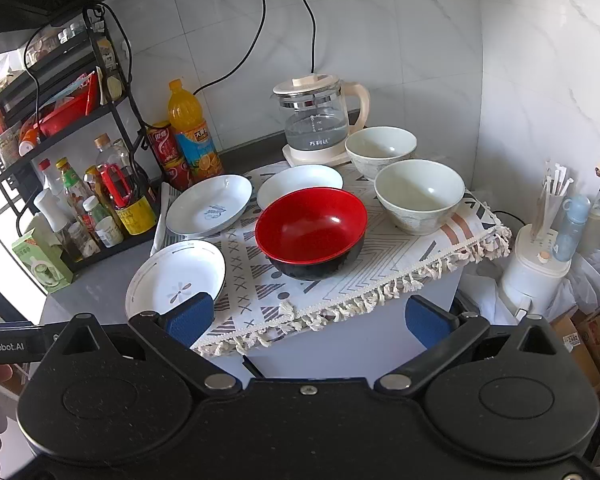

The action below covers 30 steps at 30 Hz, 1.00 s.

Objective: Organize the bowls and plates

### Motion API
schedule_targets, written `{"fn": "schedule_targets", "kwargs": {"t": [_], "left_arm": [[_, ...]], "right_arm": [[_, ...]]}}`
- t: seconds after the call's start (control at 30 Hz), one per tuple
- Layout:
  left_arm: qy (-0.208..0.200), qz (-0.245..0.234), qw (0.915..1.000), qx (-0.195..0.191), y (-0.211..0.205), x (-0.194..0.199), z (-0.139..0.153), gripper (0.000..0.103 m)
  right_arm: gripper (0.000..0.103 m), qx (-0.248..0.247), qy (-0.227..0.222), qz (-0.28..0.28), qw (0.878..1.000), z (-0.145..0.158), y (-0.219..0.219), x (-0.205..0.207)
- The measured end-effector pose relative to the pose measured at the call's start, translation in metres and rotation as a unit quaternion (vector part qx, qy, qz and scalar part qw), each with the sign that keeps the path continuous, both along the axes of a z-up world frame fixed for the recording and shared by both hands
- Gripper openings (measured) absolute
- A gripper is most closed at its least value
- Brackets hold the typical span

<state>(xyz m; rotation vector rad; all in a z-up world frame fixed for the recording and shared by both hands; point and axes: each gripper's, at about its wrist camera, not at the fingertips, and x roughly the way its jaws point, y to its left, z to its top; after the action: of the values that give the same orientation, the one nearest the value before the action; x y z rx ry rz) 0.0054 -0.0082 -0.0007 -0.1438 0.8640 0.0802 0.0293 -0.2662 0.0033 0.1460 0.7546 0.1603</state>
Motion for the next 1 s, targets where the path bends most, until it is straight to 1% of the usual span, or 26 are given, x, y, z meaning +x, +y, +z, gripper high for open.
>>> {"fn": "schedule_targets", "kwargs": {"t": [0.3, 1.0], "left_arm": [[0.003, 0.006, 1.0, -0.004, -0.0026, -0.001, -0.0027, 0.103], [0.009, 0.014, 0.9998, -0.008, 0.0039, -0.0014, -0.0067, 0.103]], "right_arm": [[0.103, 0.001, 0.006, 0.005, 1.0, -0.0079, -0.0052, -0.0001], [0.103, 0.001, 0.014, 0.003, 1.0, -0.0074, -0.0058, 0.004]]}}
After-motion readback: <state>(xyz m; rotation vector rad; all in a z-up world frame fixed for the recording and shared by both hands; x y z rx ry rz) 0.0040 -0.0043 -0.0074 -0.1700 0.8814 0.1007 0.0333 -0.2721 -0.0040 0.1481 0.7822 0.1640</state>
